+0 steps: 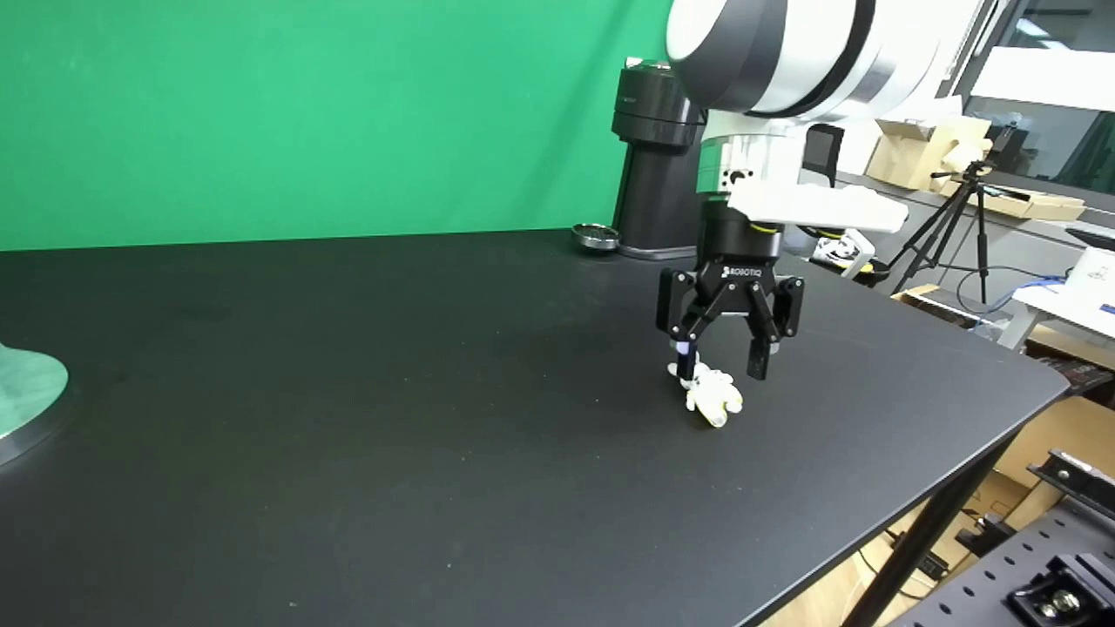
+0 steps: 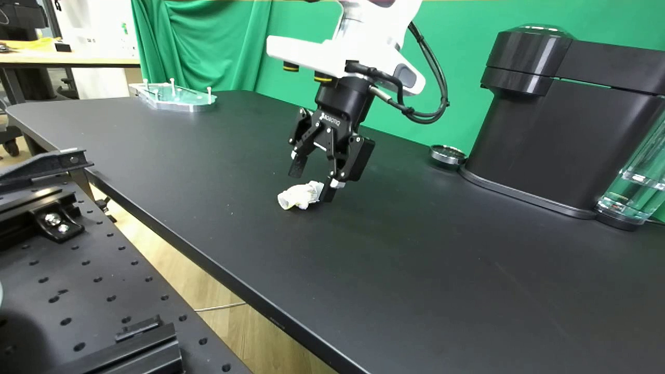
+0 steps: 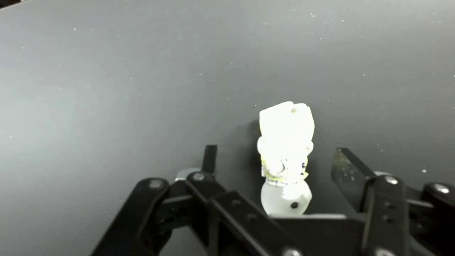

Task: Move the white object backward

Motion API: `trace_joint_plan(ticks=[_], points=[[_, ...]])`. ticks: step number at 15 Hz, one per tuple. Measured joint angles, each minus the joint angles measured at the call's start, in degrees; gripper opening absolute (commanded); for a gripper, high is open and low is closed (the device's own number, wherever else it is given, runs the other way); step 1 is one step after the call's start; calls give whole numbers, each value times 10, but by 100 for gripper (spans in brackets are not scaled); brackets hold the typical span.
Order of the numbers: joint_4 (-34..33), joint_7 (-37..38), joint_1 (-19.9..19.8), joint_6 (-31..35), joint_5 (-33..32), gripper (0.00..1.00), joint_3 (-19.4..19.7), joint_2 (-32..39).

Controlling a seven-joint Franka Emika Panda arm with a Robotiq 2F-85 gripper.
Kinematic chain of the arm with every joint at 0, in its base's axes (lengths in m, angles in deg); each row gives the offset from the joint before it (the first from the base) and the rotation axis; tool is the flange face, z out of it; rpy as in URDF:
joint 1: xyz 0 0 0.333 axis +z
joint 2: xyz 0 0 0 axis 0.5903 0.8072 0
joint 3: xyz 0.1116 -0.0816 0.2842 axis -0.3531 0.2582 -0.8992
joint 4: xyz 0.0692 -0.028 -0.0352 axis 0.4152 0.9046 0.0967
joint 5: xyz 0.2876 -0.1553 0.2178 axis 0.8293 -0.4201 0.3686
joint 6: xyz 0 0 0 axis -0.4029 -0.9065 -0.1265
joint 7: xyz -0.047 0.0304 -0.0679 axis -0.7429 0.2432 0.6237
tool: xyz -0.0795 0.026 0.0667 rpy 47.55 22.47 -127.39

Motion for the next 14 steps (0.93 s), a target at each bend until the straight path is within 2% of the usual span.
trace_joint_plan(ticks=[7, 14], points=[[-22, 13, 4, 0, -10, 7, 0, 37], [-36, 37, 11, -2, -31, 7, 9, 25]])
